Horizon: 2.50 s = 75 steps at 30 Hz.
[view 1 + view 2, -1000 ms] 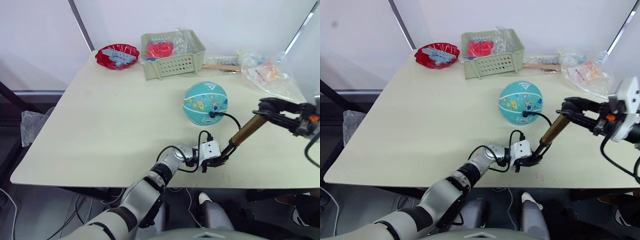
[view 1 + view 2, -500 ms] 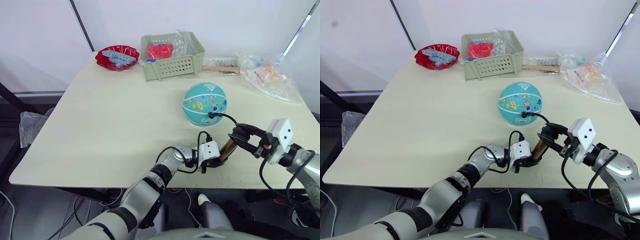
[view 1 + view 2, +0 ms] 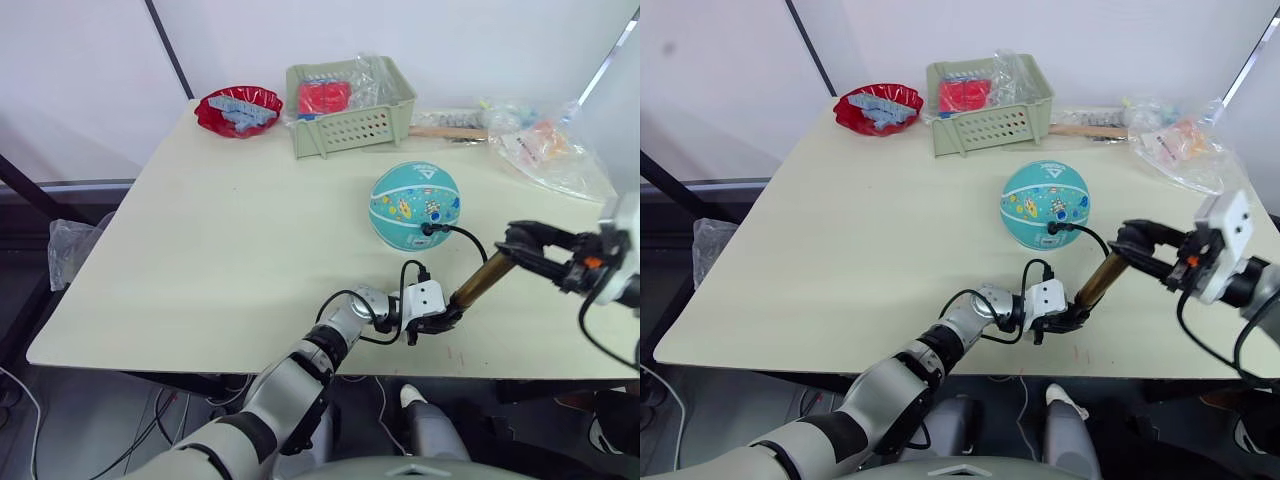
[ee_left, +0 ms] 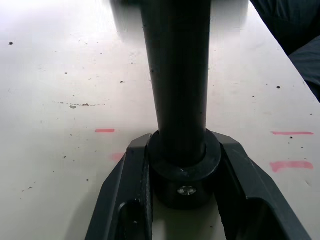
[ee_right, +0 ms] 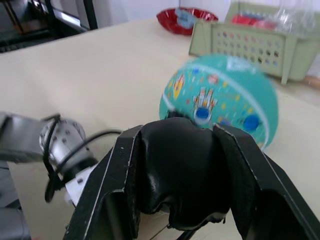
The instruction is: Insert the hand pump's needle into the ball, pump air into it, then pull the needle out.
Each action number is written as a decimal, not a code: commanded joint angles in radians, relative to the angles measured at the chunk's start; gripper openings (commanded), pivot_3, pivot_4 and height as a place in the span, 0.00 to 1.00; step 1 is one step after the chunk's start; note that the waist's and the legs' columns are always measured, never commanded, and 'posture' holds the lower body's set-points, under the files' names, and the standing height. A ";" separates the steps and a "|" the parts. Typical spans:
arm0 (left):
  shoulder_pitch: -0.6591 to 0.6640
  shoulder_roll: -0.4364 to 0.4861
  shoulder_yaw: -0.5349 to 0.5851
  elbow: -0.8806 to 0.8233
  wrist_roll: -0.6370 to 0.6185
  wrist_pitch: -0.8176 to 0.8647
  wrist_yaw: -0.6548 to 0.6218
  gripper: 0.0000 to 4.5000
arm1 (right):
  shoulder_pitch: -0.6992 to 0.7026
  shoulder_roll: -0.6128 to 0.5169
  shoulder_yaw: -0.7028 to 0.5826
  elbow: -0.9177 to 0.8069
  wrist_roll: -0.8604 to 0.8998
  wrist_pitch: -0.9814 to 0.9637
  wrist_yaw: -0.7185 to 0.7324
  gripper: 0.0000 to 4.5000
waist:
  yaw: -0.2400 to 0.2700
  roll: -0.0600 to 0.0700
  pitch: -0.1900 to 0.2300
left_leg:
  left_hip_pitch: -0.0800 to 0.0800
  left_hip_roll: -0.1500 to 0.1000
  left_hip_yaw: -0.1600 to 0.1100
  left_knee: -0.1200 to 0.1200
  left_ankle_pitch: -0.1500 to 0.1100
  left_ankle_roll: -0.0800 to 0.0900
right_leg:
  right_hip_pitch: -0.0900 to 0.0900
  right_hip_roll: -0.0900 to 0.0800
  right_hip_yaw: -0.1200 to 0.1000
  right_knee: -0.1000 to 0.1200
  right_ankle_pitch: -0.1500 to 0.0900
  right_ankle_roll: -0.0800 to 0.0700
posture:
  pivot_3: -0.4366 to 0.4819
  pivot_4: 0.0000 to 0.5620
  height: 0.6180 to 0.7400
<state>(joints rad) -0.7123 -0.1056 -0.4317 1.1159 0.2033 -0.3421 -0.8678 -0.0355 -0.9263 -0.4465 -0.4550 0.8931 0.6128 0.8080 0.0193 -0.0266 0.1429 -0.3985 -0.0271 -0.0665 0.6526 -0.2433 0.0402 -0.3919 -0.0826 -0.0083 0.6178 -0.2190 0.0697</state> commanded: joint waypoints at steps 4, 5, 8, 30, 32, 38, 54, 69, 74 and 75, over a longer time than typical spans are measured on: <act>0.055 0.052 -0.037 0.112 0.074 0.071 0.006 0.26 | -0.092 -0.091 -0.183 0.002 0.108 0.080 -0.026 0.37 | 0.000 -0.001 0.001 | 0.000 -0.001 0.000 0.000 0.000 0.000 | 0.000 -0.001 0.000 0.000 0.000 0.000 | 0.48 0.27 0.97; 0.053 0.051 -0.036 0.113 0.074 0.072 0.006 0.26 | -0.099 -0.101 -0.193 0.004 0.116 0.092 -0.025 0.37 | 0.000 -0.001 0.001 | 0.000 -0.001 0.000 0.000 0.000 0.000 | 0.000 -0.002 0.000 0.000 0.000 0.000 | 0.48 0.27 0.97; 0.053 0.051 -0.036 0.113 0.074 0.071 0.007 0.26 | -0.128 -0.136 -0.228 0.020 0.144 0.133 -0.026 0.37 | 0.000 -0.001 0.002 | -0.001 -0.002 0.000 0.000 0.000 0.000 | 0.000 -0.002 0.000 0.000 0.000 0.000 | 0.48 0.27 0.97; 0.063 0.052 -0.037 0.107 0.075 0.070 0.009 0.26 | 0.093 0.033 0.150 -0.025 -0.193 -0.051 -0.006 0.37 | -0.003 -0.011 -0.006 | 0.002 -0.001 -0.001 0.000 0.000 0.000 | 0.001 -0.003 -0.001 0.000 0.001 0.003 | 0.48 0.27 0.97; 0.063 0.052 -0.037 0.107 0.075 0.071 0.009 0.26 | 0.101 0.061 0.193 -0.015 -0.233 -0.081 -0.016 0.37 | -0.003 -0.012 -0.007 | 0.002 0.000 -0.002 0.000 0.000 0.000 | 0.001 -0.003 -0.001 0.000 0.001 0.003 | 0.48 0.27 0.97; 0.059 0.051 -0.035 0.108 0.074 0.073 0.011 0.26 | 0.127 0.130 0.274 0.040 -0.350 -0.170 -0.036 0.37 | -0.004 -0.012 -0.008 | 0.002 0.000 -0.002 0.000 0.000 0.000 | 0.001 -0.003 -0.001 0.000 0.000 0.001 | 0.48 0.27 0.97; 0.060 0.052 -0.033 0.112 0.074 0.073 0.011 0.26 | 0.001 0.005 -0.045 -0.011 -0.055 0.010 0.015 0.37 | -0.001 -0.003 -0.001 | 0.000 -0.003 -0.002 0.000 0.000 0.000 | 0.001 -0.004 -0.002 0.000 0.001 0.003 | 0.48 0.27 0.97; 0.061 0.048 -0.038 0.114 0.076 0.070 0.012 0.26 | -0.164 -0.190 -0.242 0.096 0.149 0.221 0.049 0.37 | 0.000 0.000 0.002 | -0.001 -0.003 -0.002 0.000 0.000 0.000 | 0.001 -0.004 -0.002 0.000 0.001 0.003 | 0.48 0.27 0.97; 0.061 0.046 -0.038 0.115 0.075 0.071 0.012 0.26 | -0.141 -0.175 -0.202 0.074 0.116 0.219 0.051 0.37 | 0.000 -0.001 0.002 | -0.001 -0.003 -0.002 0.000 0.000 0.000 | 0.001 -0.004 -0.002 0.000 0.001 0.003 | 0.48 0.27 0.97; 0.061 0.046 -0.038 0.115 0.075 0.071 0.012 0.26 | -0.124 -0.172 -0.191 0.066 0.098 0.209 0.058 0.37 | 0.000 -0.001 0.002 | -0.001 -0.003 -0.002 0.000 0.000 0.000 | 0.001 -0.004 -0.002 0.000 0.001 0.003 | 0.48 0.27 0.97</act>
<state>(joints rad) -0.7091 -0.1096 -0.4318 1.1165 0.2038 -0.3432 -0.8641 -0.1698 -1.0973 -0.5976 -0.3780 1.0312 0.8469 0.8675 0.0191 -0.0272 0.1449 -0.3994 -0.0303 -0.0686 0.6526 -0.2432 0.0403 -0.3910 -0.0870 -0.0104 0.6174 -0.2180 0.0728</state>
